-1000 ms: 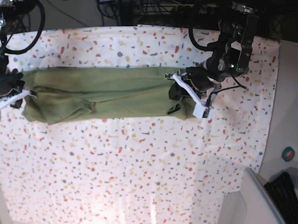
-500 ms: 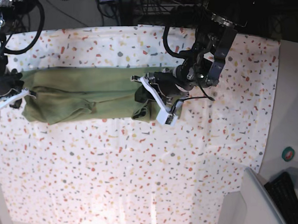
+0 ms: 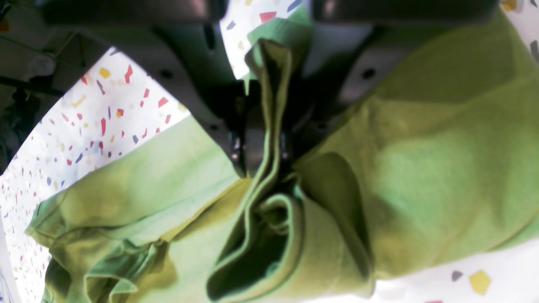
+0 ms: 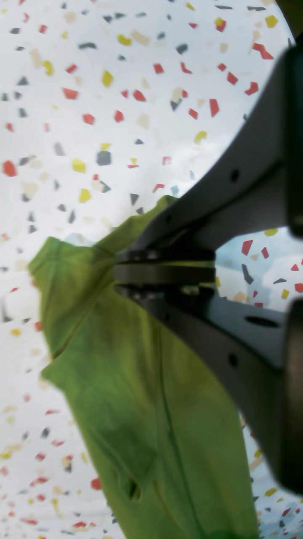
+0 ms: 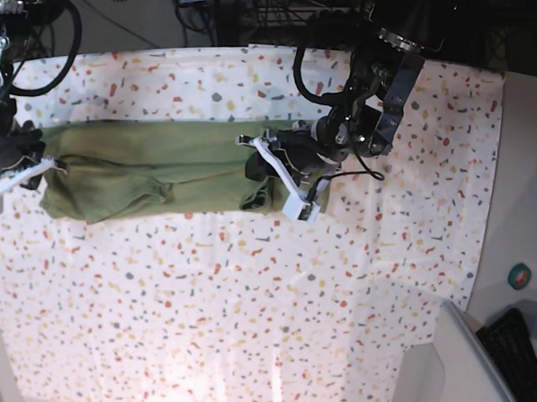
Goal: Layout the t-shirt on the table in an organized manner, then fold the t-shirt properly
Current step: 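Fold the strip's end with the left gripper toward the right gripper, then press the folded layer flat with the right gripper, then withdraw it, then grasp both ends of the folded strip with both grippers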
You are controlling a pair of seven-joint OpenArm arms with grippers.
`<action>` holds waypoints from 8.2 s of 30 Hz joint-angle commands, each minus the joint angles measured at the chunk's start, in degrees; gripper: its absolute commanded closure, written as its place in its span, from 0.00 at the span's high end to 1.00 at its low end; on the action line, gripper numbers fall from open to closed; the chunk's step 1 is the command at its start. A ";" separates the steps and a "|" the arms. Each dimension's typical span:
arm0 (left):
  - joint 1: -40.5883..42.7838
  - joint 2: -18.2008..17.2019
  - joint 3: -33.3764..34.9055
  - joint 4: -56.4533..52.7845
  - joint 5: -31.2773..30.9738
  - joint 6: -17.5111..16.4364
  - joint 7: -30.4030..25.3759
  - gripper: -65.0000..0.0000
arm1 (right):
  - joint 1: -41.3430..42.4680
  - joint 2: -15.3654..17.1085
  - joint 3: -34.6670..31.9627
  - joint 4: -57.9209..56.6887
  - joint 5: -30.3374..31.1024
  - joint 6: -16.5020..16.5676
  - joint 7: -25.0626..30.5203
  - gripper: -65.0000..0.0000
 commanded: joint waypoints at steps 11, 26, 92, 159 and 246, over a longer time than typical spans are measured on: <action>-0.96 2.46 -0.66 0.86 -0.83 -0.44 -1.12 0.00 | 1.12 0.68 0.16 -0.66 0.26 0.29 1.28 0.00; -3.16 3.61 0.04 -2.75 -0.74 -0.44 -1.30 0.00 | 1.03 0.68 0.16 -0.66 0.26 0.29 1.28 0.00; 3.96 -4.22 -3.04 2.97 3.92 -0.52 2.84 0.00 | 1.91 -0.46 -6.70 3.03 0.26 0.29 1.02 0.00; 22.77 -0.17 -56.14 8.59 8.84 -15.03 -0.94 0.00 | 12.90 -0.64 -45.21 -9.98 -0.01 -16.06 1.02 0.00; -1.67 4.22 -25.54 -17.87 21.94 -14.77 -9.74 0.00 | 20.02 11.23 1.74 -38.73 15.64 24.12 -5.49 0.00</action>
